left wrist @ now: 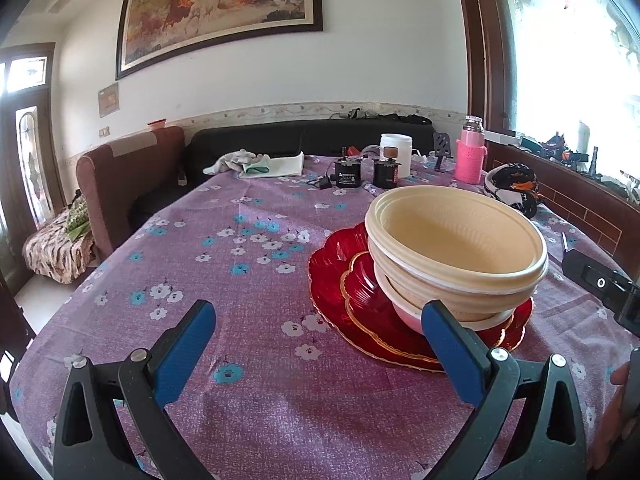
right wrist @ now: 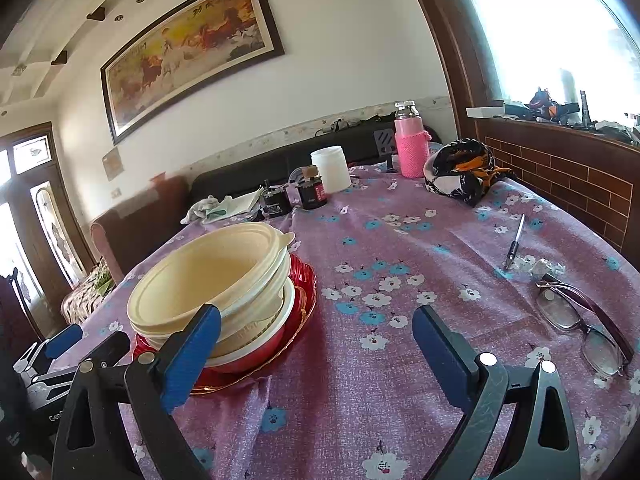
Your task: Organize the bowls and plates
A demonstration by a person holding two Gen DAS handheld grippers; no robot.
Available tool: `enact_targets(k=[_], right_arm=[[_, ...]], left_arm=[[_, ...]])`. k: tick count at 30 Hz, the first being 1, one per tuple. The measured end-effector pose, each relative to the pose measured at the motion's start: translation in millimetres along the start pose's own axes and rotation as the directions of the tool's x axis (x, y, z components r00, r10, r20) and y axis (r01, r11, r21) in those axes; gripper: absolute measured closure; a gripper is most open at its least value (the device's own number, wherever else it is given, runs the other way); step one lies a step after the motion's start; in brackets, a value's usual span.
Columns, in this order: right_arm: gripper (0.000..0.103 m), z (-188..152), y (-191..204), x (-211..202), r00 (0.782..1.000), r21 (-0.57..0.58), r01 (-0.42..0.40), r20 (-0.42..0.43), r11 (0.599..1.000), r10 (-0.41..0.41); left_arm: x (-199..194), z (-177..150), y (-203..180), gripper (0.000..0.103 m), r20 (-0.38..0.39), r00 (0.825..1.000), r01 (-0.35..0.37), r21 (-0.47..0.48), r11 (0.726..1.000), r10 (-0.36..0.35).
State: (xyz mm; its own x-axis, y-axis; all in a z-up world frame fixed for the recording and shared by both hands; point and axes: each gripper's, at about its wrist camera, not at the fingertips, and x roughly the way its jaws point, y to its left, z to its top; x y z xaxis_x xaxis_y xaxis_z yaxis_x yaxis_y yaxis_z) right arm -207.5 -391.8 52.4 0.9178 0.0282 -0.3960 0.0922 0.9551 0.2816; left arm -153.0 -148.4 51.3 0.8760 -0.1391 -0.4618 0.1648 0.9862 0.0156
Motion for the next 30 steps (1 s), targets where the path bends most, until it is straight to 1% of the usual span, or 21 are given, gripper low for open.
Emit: enact_targets(k=[3, 5, 6, 9, 11, 17, 20, 21, 23, 25, 27, 29, 30], right_arm=[[0.004, -0.5, 0.9, 0.6, 1.000, -0.001, 0.003, -0.004, 1.000, -0.003], [0.004, -0.1, 1.0, 2.2, 1.000, -0.001, 0.004, -0.008, 1.000, -0.004], [0.004, -0.2, 1.3, 2.6, 1.000, -0.001, 0.004, -0.011, 1.000, -0.004], [0.004, -0.1, 0.3, 3.6, 1.000, 0.000, 0.005, -0.016, 1.000, -0.005], [0.004, -0.2, 0.1, 3.9, 1.000, 0.000, 0.006, -0.019, 1.000, -0.006], [0.004, 0.4, 0.6, 6.4, 1.000, -0.002, 0.008, -0.028, 1.000, -0.008], [0.004, 0.5, 0.4, 6.7, 1.000, -0.001, 0.008, -0.028, 1.000, -0.008], [0.004, 0.6, 0.4, 6.7, 1.000, -0.002, 0.008, -0.028, 1.000, -0.008], [0.004, 0.6, 0.2, 6.9, 1.000, -0.001, 0.008, -0.029, 1.000, -0.008], [0.004, 0.6, 0.3, 7.1, 1.000, -0.001, 0.006, -0.029, 1.000, -0.006], [0.004, 0.8, 0.1, 6.8, 1.000, -0.001, 0.007, -0.029, 1.000, -0.007], [0.004, 0.4, 0.4, 6.9, 1.000, -0.001, 0.006, -0.029, 1.000, -0.006], [0.004, 0.4, 0.4, 7.0, 1.000, -0.001, 0.005, -0.028, 1.000, -0.005]], left_arm=[[3.0, 1.1, 4.0, 0.000, -0.026, 0.998, 0.051, -0.016, 0.999, -0.052], [6.9, 1.0, 7.6, 0.000, -0.058, 0.996, 0.073, -0.033, 0.997, -0.074], [9.4, 1.1, 10.3, 0.000, -0.083, 0.992, 0.092, -0.040, 0.995, -0.095], [13.5, -3.2, 17.1, 0.000, -0.128, 0.979, 0.151, -0.061, 0.987, -0.157], [13.2, -5.1, 22.4, 0.000, -0.140, 0.977, 0.155, -0.066, 0.986, -0.163], [3.6, -3.7, 42.8, 0.000, -0.136, 0.982, 0.124, -0.078, 0.989, -0.134], [-8.4, -0.5, 48.5, 0.000, -0.135, 0.987, 0.075, -0.062, 0.995, -0.083], [-14.6, 1.0, 49.5, 0.000, -0.119, 0.991, 0.058, -0.051, 0.997, -0.063], [-30.8, 2.7, 47.6, 0.000, -0.065, 0.998, -0.001, -0.015, 1.000, 0.000], [-44.5, 3.4, 42.8, 0.000, -0.022, 0.999, -0.041, 0.017, 0.999, 0.041], [-55.5, 2.3, 39.4, 0.000, 0.000, 0.997, -0.072, 0.020, 0.997, 0.072], [-65.7, -0.4, 37.5, 0.000, 0.039, 0.997, -0.072, -0.003, 0.997, 0.072], [-66.8, -1.5, 37.0, 0.000, 0.038, 0.997, -0.068, -0.012, 0.998, 0.069]])
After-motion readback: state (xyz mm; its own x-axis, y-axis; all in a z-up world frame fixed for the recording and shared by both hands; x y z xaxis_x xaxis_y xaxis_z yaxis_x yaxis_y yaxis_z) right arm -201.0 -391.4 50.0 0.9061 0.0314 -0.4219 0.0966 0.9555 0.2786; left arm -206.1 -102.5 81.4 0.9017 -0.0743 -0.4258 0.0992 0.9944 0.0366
